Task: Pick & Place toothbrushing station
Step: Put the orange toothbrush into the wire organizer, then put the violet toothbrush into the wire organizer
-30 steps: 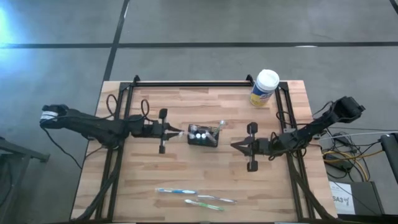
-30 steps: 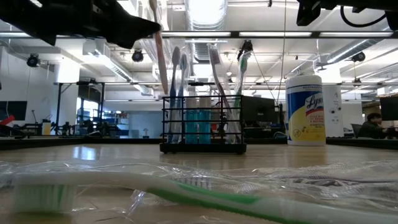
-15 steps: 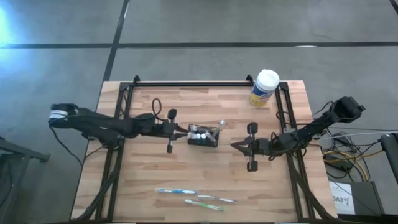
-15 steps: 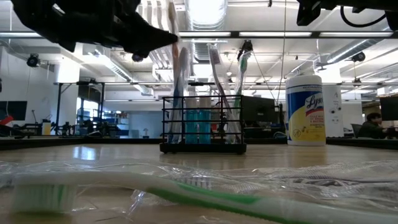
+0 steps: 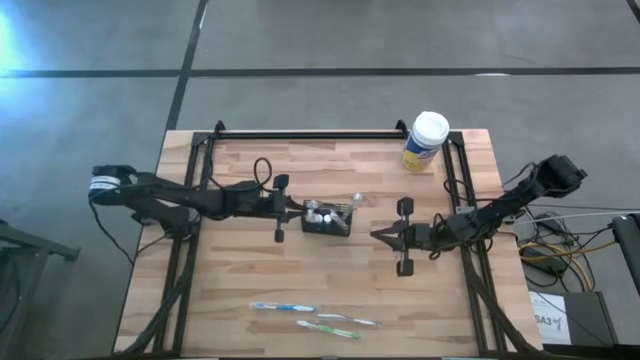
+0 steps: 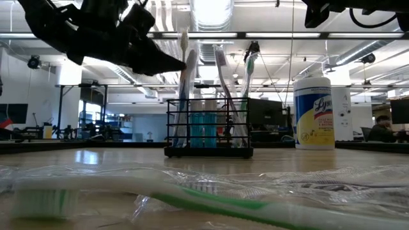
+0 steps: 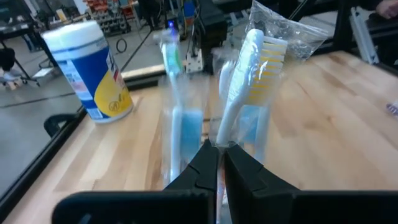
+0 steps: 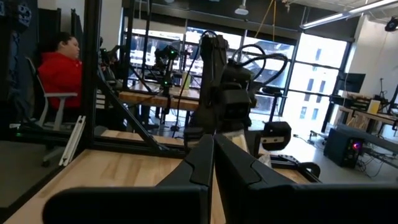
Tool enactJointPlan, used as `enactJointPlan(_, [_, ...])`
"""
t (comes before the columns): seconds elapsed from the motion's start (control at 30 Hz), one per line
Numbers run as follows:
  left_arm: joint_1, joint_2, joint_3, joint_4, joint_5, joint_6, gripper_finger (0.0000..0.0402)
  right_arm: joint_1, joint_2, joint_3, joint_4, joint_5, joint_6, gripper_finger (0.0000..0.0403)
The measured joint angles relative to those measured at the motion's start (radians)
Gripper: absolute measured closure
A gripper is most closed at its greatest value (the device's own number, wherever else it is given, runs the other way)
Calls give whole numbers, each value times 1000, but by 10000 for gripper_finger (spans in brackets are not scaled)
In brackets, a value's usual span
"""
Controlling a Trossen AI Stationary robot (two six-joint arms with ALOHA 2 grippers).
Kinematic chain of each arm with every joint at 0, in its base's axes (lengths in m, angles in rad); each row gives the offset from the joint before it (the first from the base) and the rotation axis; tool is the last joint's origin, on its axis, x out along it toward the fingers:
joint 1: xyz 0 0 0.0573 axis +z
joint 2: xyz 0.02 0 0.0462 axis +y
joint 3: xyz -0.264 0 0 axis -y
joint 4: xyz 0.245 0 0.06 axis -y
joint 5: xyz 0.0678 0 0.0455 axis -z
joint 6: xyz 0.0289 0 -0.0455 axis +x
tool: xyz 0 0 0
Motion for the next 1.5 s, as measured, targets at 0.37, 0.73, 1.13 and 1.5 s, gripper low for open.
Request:
enactJointPlan(0.37, [3,96,-2,5,6,0,387,0,0,0,0,0,-6,392])
enactJointPlan(0.73, [3,47,-3,0,64,-85,304,0,0,0,-14,0,-7,392])
enactJointPlan(1.13, [3,-8,-3,-47,79,-126,146,0,0,0,-20,0,-7,392])
enactJointPlan(1.5, [2,-302,-3,-218,129,-198,92,0,0,0,-23,0,-7,392])
